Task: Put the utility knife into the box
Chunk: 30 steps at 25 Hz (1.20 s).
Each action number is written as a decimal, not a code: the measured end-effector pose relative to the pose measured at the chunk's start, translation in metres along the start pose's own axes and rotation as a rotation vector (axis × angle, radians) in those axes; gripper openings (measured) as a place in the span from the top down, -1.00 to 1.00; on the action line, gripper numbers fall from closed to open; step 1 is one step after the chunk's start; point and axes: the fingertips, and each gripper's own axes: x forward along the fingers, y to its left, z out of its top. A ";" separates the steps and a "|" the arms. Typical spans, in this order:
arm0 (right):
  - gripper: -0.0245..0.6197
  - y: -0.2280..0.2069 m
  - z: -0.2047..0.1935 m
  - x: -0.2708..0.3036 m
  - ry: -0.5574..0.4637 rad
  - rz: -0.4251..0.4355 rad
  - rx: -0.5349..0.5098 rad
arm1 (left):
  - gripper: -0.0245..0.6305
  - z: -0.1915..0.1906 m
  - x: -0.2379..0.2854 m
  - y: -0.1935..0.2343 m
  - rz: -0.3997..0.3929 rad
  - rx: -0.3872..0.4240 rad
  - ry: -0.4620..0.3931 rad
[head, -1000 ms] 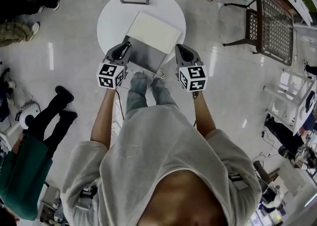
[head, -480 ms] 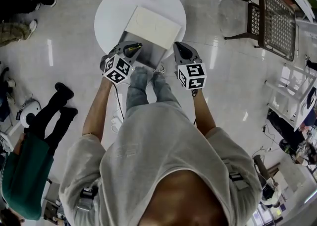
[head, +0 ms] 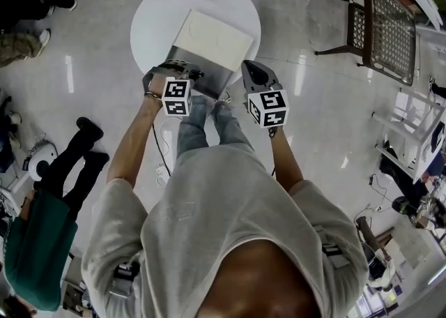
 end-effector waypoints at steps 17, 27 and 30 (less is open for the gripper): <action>0.83 -0.004 -0.003 0.007 0.024 -0.011 0.014 | 0.70 -0.025 0.055 -0.020 -0.195 0.035 0.130; 0.83 -0.009 -0.005 0.006 0.030 -0.025 0.018 | 0.69 -0.030 0.067 -0.028 -0.225 0.016 0.156; 0.83 -0.008 -0.004 0.006 0.032 -0.022 0.018 | 0.69 -0.030 0.066 -0.028 -0.220 0.012 0.151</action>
